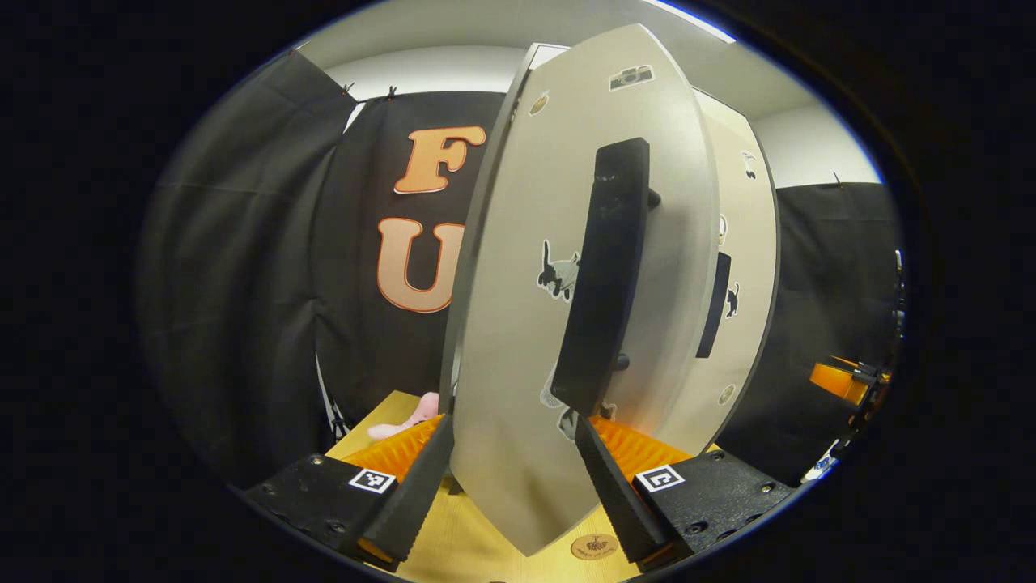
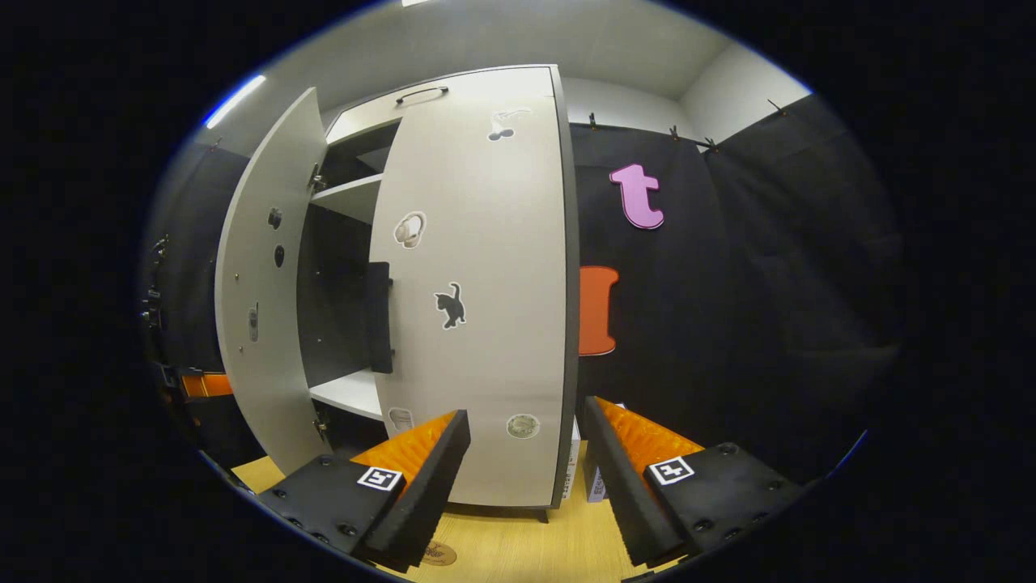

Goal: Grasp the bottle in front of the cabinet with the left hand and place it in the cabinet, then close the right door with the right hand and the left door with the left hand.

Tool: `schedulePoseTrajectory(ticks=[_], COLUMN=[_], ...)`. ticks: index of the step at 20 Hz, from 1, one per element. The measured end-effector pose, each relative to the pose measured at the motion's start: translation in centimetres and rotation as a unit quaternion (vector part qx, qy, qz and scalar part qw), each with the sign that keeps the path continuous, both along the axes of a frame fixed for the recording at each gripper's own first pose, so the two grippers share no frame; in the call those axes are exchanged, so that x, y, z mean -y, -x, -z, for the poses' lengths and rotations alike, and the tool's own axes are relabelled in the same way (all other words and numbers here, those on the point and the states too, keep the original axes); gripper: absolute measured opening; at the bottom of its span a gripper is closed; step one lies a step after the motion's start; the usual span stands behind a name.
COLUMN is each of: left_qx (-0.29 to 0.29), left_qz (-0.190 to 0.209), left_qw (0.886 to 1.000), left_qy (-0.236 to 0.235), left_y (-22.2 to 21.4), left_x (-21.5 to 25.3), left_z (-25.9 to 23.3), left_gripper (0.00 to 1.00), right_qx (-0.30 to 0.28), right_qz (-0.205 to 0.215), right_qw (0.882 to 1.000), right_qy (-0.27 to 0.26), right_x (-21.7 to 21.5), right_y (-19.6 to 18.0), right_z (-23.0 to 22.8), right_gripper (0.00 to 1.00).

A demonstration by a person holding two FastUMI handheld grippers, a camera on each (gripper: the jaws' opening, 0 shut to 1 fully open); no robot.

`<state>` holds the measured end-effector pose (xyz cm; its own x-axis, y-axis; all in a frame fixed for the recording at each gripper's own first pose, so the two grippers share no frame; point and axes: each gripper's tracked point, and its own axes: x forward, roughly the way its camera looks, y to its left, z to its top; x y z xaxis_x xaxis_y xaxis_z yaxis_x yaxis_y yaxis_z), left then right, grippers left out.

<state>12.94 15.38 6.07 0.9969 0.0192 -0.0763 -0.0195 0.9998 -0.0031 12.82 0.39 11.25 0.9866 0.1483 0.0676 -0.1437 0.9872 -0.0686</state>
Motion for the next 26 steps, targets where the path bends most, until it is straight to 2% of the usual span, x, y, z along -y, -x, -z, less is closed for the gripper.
schedulePoseTrajectory(ticks=[6,12,16,17,18,26], left_qx=[-0.010,-0.022,-0.018,-0.020,-0.020,-0.021], left_qz=[0.037,0.056,0.047,0.048,0.048,0.043], left_qw=[0.999,0.998,0.999,0.999,0.999,0.999], left_qy=[0.022,0.007,0.006,0.006,0.004,-0.024], left_y=[-3.9,-6.8,-7.6,-7.8,-8.0,-9.0], left_x=[4.4,7.5,7.4,7.6,7.6,7.9], left_z=[1.2,2.2,2.4,2.6,2.6,2.5], left_gripper=[0.92,0.93,0.94,0.91,0.94,0.94], right_qx=[0.003,0.001,-0.004,-0.005,-0.005,-0.009], right_qz=[0.021,0.046,0.057,0.059,0.061,0.065], right_qw=[1.000,0.999,0.998,0.998,0.998,0.998], right_qy=[0.003,0.007,0.006,0.006,0.007,0.011], right_x=[3.7,7.1,8.6,8.9,9.0,9.6], right_y=[-0.4,-0.3,-0.2,-0.3,-0.3,-1.2], right_z=[-0.2,0.1,0.7,0.8,0.9,1.1], right_gripper=[0.95,0.95,0.95,0.95,0.95,0.95])
